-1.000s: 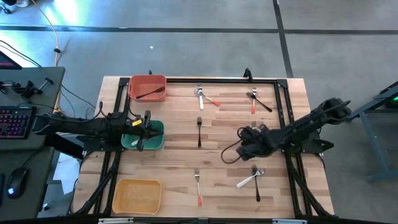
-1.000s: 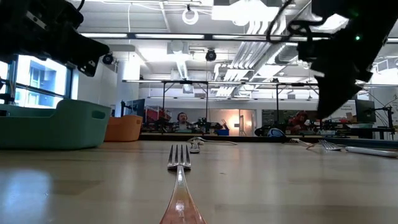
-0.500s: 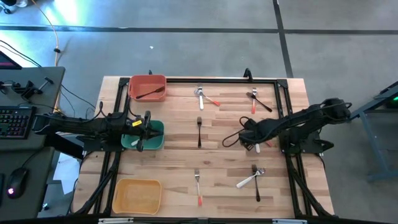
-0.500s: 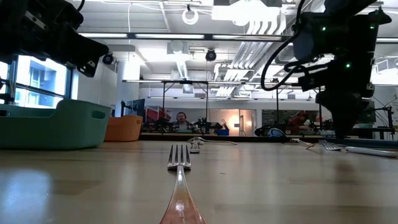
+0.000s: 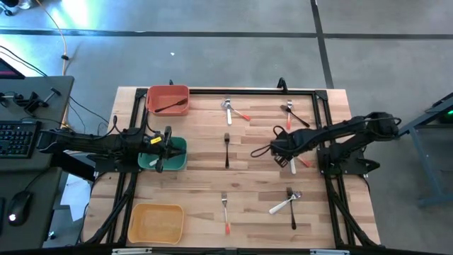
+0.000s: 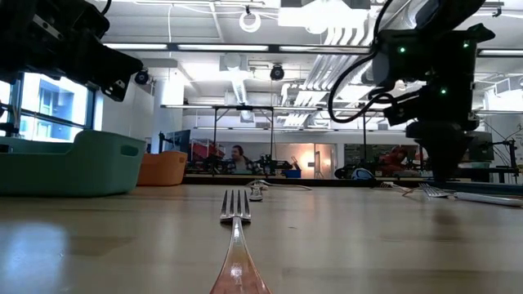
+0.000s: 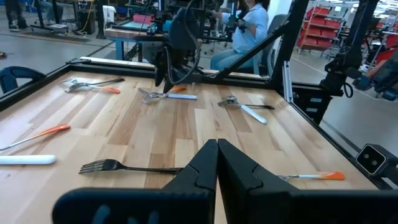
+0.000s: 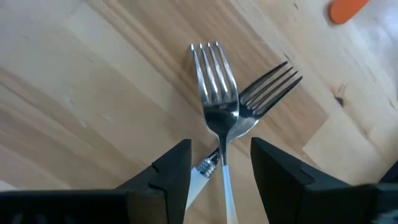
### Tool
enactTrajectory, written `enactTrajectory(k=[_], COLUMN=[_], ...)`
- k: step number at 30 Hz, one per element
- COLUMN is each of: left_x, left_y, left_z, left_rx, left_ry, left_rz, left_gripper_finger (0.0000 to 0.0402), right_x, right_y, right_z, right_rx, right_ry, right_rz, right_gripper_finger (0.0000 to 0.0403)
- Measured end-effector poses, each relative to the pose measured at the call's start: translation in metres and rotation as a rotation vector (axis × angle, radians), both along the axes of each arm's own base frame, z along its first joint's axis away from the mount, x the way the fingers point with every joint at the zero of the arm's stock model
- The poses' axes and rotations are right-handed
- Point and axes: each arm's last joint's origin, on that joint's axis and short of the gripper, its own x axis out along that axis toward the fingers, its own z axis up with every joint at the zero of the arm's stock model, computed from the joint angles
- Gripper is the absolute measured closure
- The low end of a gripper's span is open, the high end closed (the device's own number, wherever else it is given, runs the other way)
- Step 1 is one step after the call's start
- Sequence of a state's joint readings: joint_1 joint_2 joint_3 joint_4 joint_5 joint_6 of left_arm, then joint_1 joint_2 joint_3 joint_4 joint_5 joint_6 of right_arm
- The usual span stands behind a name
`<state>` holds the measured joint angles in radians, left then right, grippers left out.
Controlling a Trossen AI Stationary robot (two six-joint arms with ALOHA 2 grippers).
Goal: Sort silverware by color (type)
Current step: Put the orange fork into the yellow bin
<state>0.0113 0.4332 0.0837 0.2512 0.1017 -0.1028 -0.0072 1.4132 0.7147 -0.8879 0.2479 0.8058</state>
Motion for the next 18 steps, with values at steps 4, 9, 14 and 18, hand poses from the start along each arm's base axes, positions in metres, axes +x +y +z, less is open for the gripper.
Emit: enactTrajectory(k=[4, 9, 14, 18], left_x=[0.0000, 0.0000, 0.0000, 0.0000], left_y=[0.0000, 0.0000, 0.0001, 0.0001], left_z=[0.0000, 0.0000, 0.0000, 0.0000], left_rx=[0.000, 0.001, 0.001, 0.001], left_ry=[0.000, 0.000, 0.000, 0.000], left_rz=[0.000, 0.001, 0.001, 0.001], left_gripper_finger=[0.0401, 0.0401, 0.0401, 0.0401], right_x=[0.0027, 0.0050, 0.0047, 0.0047], right_y=[-0.0040, -0.0079, -0.0092, -0.0093], right_z=[-0.0001, -0.0001, 0.0000, -0.0003], right_rx=[0.017, 0.016, 0.012, 0.011], right_ry=[-0.023, -0.044, -0.043, -0.043], right_rz=[0.010, 0.014, 0.008, 0.008], right_gripper_finger=[0.0251, 0.0251, 0.0251, 0.0251])
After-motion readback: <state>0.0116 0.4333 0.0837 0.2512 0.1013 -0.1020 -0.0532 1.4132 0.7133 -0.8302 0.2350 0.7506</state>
